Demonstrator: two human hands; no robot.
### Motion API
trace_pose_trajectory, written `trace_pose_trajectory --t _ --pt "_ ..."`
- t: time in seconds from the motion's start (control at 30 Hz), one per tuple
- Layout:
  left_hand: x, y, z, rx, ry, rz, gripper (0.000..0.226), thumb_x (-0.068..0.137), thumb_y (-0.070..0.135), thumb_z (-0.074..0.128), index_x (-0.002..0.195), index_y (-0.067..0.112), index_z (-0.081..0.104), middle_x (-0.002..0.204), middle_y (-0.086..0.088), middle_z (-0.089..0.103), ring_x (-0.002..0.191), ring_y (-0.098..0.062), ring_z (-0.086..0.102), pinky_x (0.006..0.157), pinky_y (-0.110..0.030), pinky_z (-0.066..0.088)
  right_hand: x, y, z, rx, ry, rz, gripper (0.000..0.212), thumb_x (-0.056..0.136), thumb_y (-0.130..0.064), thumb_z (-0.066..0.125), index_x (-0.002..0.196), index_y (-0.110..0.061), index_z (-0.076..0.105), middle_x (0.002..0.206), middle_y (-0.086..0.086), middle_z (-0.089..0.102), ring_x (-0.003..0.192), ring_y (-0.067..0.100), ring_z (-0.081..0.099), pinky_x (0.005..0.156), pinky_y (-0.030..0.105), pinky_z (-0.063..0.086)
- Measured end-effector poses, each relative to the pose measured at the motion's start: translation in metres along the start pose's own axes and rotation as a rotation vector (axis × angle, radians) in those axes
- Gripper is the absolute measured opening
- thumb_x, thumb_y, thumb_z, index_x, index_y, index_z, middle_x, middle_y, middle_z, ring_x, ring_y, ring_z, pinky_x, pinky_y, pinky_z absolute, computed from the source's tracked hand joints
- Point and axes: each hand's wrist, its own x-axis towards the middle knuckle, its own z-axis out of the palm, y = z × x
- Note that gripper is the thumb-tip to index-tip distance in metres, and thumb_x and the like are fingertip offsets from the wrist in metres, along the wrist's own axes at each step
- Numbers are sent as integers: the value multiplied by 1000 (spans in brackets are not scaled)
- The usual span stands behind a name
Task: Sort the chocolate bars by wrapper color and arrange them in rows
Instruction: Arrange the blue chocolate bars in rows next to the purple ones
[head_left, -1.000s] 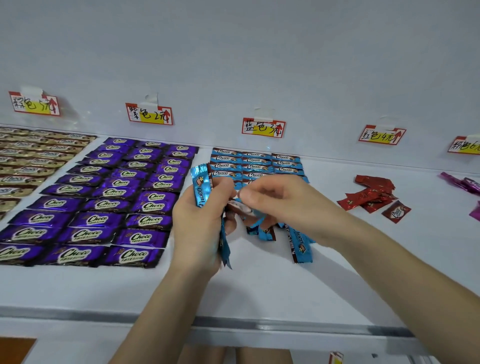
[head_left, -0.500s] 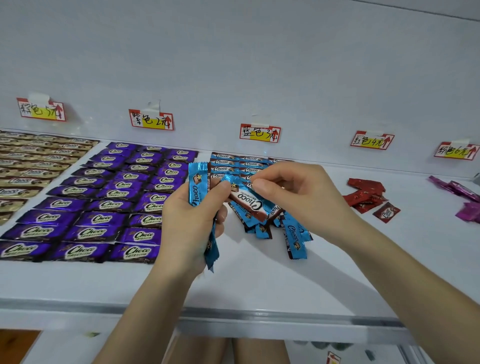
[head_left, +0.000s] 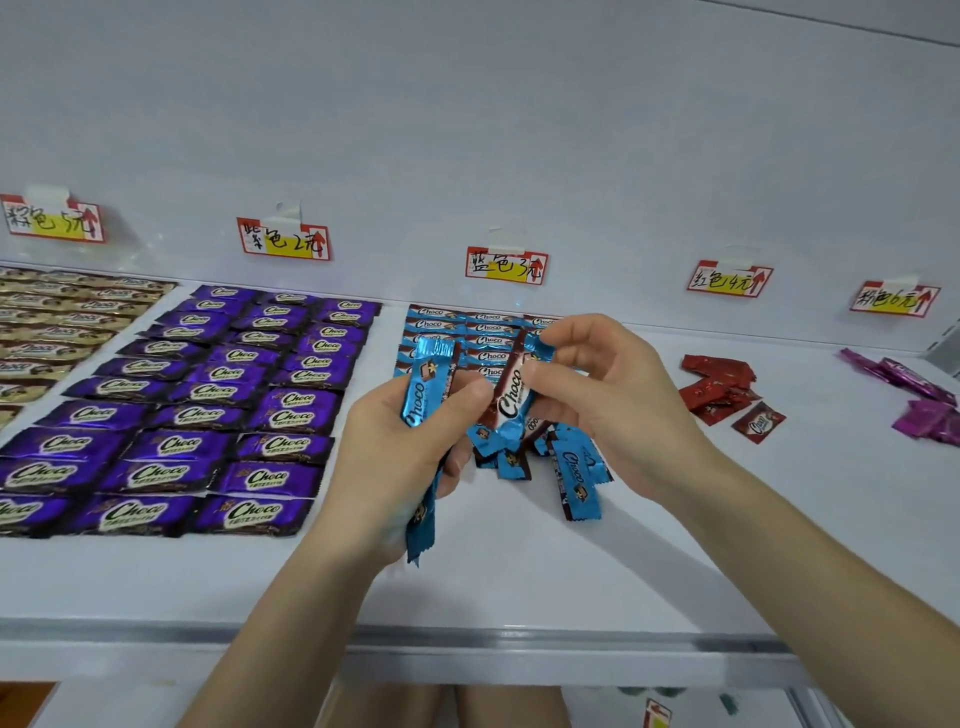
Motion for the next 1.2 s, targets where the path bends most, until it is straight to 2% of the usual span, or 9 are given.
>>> trace_pose_trajectory --t 0.17,0.27,0.33,0.43,0.57,0.73,0.83,1.0,1.2 --pt "7 -1 6 156 -37 -13 10 86 6 61 79 12 64 47 2 51 39 -5 40 36 -16 33 -1 6 -14 -162 11 -79 22 82 -12 66 91 -26 53 100 -6 61 92 9 65 73 25 57" --pt "14 -1 9 192 -51 -31 14 89 5 58 78 11 64 43 5 49 38 -4 38 36 -16 31 3 1 -33 -492 -186 -311 25 79 -17 69 92 -36 59 114 -24 54 111 -5 50 90 11 44" --pt "19 -1 13 206 -67 -38 12 89 5 57 80 9 65 43 4 48 38 -5 37 36 -17 31 7 0 -43 -667 -330 -358 23 78 -18 70 92 -36 64 110 -28 55 110 -12 48 89 4 37" --pt "25 -2 19 229 -65 -60 5 88 10 61 86 8 65 46 2 51 39 -6 39 36 -16 32 13 6 -52 -728 -379 -397 22 77 -15 70 96 -25 69 100 -25 60 103 -9 53 85 3 39" --pt "32 -6 20 257 -17 -68 15 83 28 66 83 14 60 55 3 62 39 -7 42 38 -16 36 34 16 -71 -722 -221 -335 17 77 -15 72 90 -26 69 94 -19 64 93 -8 56 78 5 42" --pt "34 -6 17 261 30 -112 36 82 43 60 72 11 46 43 5 46 35 -7 36 35 -15 33 71 44 -96 -902 -50 -183 17 82 -19 68 99 -19 69 106 -6 65 88 4 51 68 6 36" --pt "37 -4 17 165 56 -202 35 90 41 54 73 13 43 44 3 43 33 -8 33 32 -17 28 82 58 -97 -979 -74 -188 18 83 -17 66 101 -15 69 109 0 66 89 5 48 67 5 33" --pt "41 -5 16 62 70 -323 27 95 25 36 73 12 42 45 0 43 33 -10 29 35 -16 21 84 65 -91 -1098 -194 -240 20 85 -18 65 104 -12 69 112 2 65 98 11 51 74 15 33" --pt "44 -6 18 40 112 -379 19 95 22 36 85 10 46 44 0 43 28 -8 30 32 -13 24 85 62 -90 -1119 -273 -267 21 86 -16 62 105 -10 69 109 6 64 103 16 52 85 28 41"
